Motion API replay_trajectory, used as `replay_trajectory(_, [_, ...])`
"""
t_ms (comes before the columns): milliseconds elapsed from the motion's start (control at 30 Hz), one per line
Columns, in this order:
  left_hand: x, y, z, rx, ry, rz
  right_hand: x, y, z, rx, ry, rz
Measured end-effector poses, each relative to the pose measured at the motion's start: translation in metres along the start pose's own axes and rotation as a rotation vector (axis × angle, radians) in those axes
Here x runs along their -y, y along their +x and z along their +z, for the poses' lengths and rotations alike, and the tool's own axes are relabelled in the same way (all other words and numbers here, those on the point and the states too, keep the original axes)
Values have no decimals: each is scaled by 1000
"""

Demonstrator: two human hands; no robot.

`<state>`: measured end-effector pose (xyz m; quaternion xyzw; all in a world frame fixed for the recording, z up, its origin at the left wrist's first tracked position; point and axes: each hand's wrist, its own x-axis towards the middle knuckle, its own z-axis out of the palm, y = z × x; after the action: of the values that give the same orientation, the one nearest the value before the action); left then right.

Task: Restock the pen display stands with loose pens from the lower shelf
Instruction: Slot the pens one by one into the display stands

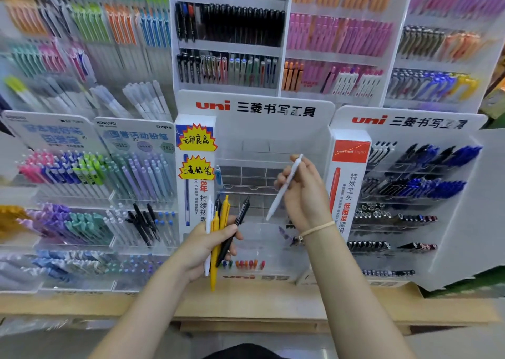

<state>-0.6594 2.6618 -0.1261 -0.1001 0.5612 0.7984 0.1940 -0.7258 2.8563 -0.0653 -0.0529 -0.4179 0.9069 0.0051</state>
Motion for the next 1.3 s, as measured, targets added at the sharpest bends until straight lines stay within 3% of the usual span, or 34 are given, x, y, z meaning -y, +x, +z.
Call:
replay_trajectory(400, [25, 13, 36, -153, -56, 43, -46, -14, -60, 134, -329, 256])
replay_trajectory(633, [39, -23, 3, -151, 13, -5, -79, -55, -37, 128, -145, 427])
replay_trajectory(800, [50, -79, -69, -184, 21, -5, -144, -103, 13, 152, -177, 472])
replay_trajectory(1067, [54, -215, -275, -447, -28, -42, -286, -206, 173, 230, -262, 598])
replay_trajectory(1300, [35, -259, -379, -602, -142, -4, -341, -227, 262, 259, -489, 428])
